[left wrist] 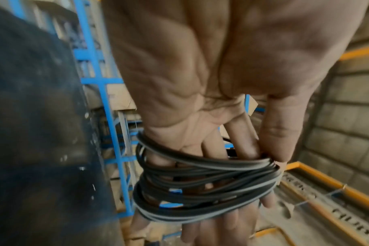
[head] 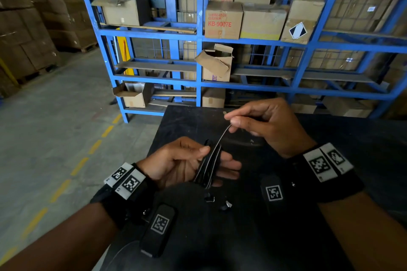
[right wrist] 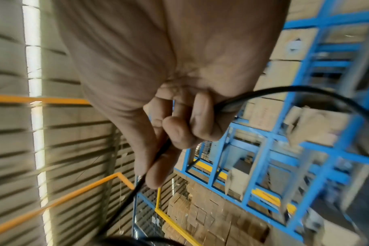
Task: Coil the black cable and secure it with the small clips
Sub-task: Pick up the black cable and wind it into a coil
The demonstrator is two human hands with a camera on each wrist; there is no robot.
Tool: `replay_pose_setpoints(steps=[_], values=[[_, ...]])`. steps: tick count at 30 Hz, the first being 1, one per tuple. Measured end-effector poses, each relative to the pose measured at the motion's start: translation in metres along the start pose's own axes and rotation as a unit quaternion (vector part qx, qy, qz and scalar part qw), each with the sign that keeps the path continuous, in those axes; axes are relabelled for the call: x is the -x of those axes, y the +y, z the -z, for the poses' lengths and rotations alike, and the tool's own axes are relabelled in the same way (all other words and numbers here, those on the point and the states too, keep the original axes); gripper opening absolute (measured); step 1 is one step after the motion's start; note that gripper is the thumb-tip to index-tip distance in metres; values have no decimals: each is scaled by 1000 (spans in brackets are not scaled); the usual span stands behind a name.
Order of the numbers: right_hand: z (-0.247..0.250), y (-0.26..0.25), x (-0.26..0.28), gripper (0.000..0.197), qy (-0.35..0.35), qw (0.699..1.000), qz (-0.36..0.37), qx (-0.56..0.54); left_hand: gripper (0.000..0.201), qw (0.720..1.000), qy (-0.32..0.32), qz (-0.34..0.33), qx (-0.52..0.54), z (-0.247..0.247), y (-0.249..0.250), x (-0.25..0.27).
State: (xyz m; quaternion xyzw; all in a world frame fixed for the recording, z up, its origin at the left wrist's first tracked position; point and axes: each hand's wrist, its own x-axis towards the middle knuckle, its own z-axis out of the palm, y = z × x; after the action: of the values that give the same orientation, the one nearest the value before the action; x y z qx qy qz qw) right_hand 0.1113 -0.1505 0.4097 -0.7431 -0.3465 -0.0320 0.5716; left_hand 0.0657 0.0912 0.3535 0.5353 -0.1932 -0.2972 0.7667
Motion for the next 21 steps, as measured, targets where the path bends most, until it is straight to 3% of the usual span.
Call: replay_pose_setpoints(steps=[2,5,7,9,13,17,21], values=[[-10,20,2,13,19,991,-49,-125,42,996,-52,-19,63,-6,3,1],[-30,43,12,20,48,953,-143,-263,43,985,-94,-62,133,-14,7,-1],[-48,54,20,6,67,930,-180,-314,44,977,-94,-96,166,-18,12,-4],[-64,65,30,9,84,920,-197,-328,44,971,-67,-128,190,-17,20,-7],[-81,63,57,20,58,938,-242,-242,46,972,53,-166,155,-6,33,-13],[-83,52,70,20,11,966,-210,-152,47,973,167,-160,13,6,23,-15],[-66,32,68,15,-33,986,-161,-7,39,960,202,-148,-123,7,11,-18]])
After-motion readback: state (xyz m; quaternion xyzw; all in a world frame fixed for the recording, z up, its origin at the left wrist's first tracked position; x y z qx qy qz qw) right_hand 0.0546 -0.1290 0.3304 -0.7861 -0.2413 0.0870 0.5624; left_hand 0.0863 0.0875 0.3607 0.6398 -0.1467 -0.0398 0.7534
